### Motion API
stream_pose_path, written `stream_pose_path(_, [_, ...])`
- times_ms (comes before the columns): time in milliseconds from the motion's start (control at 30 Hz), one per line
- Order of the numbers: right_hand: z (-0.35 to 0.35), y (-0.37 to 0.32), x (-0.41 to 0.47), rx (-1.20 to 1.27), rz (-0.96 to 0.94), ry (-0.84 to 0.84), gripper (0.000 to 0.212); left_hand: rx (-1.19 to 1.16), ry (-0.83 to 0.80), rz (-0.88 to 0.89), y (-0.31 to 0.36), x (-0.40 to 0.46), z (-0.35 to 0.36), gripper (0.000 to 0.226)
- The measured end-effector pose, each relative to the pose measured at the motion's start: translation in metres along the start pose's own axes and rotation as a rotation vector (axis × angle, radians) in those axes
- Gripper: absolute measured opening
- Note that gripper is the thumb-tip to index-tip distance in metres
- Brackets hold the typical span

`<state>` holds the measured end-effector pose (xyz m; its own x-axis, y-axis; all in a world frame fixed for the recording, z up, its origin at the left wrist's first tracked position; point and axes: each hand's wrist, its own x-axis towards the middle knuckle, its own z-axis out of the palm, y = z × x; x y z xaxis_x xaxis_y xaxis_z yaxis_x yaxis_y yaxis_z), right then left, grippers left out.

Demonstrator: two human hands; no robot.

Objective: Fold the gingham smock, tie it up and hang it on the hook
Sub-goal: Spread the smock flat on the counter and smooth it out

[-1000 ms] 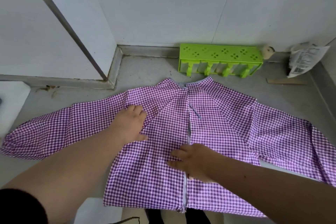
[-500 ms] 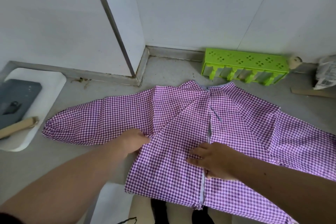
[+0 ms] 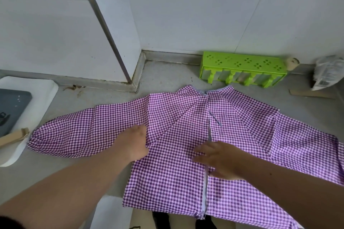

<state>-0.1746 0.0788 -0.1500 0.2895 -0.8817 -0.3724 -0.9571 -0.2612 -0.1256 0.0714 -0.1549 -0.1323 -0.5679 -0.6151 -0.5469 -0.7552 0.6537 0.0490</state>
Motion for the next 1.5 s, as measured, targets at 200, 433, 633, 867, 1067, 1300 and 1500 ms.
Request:
stream_pose_path(200, [-0.015, 0.047, -0.014, 0.242, 0.762, 0.132, 0.077, 0.304, 0.036, 0.380, 0.042, 0.035, -0.036, 0.053])
stream_pose_path(433, [-0.005, 0.095, -0.038, 0.420, 0.820, 0.044, 0.049, 0.046, 0.017, 0.105, 0.079, 0.098, -0.063, 0.061])
stream_pose_path(633, [-0.020, 0.144, -0.046, 0.415, 1.140, 0.229, 0.059, 0.024, 0.076, -0.030, 0.082, 0.133, -0.070, 0.099])
stream_pose_path(867, [-0.014, 0.174, -0.053, 0.620, 1.255, 0.116, 0.102, 0.268, 0.009, -0.063, 0.080, 0.140, -0.077, 0.070])
stream_pose_path(1067, [-0.013, 0.173, -0.056, 0.635, 1.270, 0.073, 0.100, 0.186, -0.077, -0.062, 0.076, 0.135, -0.075, 0.050])
stream_pose_path(1300, [-0.010, 0.165, -0.069, 0.676, 1.193, 0.042, 0.039, -0.098, -0.123, -0.117, 0.083, 0.107, -0.098, 0.070])
stream_pose_path(1500, [-0.025, 0.150, -0.089, 0.891, 1.184, 0.141, 0.034, -0.205, -0.124, -0.059, 0.079, 0.074, -0.128, 0.047])
